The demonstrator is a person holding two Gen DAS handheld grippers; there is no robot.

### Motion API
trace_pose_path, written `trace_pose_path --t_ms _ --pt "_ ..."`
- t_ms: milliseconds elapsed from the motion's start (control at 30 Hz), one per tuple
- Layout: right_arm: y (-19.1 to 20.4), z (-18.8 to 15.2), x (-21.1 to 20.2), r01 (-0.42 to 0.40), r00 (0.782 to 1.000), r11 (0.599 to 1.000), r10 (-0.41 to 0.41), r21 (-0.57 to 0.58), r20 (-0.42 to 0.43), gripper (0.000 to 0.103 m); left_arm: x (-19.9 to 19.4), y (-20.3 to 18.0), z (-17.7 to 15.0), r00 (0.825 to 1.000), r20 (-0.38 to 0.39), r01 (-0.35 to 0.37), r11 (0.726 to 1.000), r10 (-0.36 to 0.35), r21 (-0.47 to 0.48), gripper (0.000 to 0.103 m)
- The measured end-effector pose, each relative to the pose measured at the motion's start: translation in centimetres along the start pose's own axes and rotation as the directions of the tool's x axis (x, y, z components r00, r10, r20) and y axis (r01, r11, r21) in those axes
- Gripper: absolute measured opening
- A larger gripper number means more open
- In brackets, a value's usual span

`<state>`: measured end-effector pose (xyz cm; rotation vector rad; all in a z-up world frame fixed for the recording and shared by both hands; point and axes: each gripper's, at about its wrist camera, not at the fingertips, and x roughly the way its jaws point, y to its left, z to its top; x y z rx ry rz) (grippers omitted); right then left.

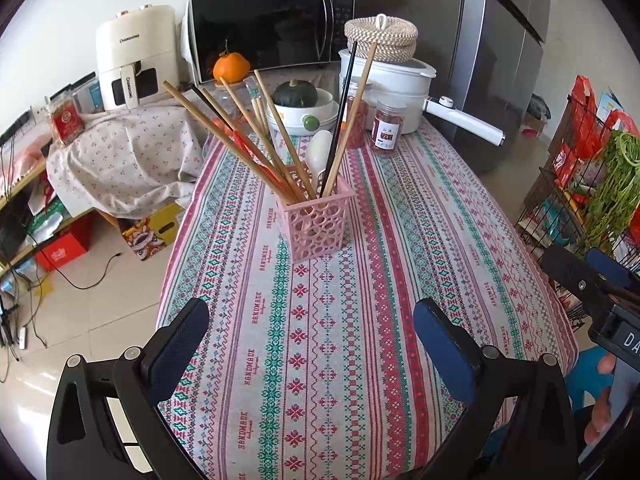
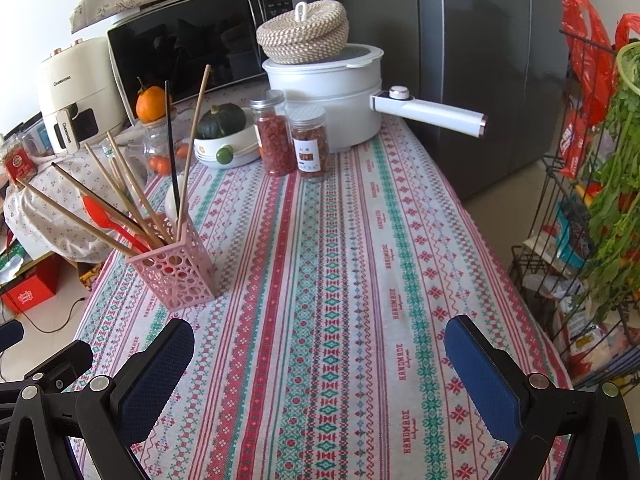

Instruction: Organize utensils

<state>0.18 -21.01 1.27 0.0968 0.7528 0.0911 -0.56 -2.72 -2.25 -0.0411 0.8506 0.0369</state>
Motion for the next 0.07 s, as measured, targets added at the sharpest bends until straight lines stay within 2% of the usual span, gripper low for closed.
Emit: trace_pose_path --t_ms 67 --pt "-0.23 0.03 0.19 0.001 1.0 1.0 -0.001 0.012 -0.004 0.103 0.01 -0.2 -0.04 1.0 0.0 0.006 1.0 -0.006 0.004 0.103"
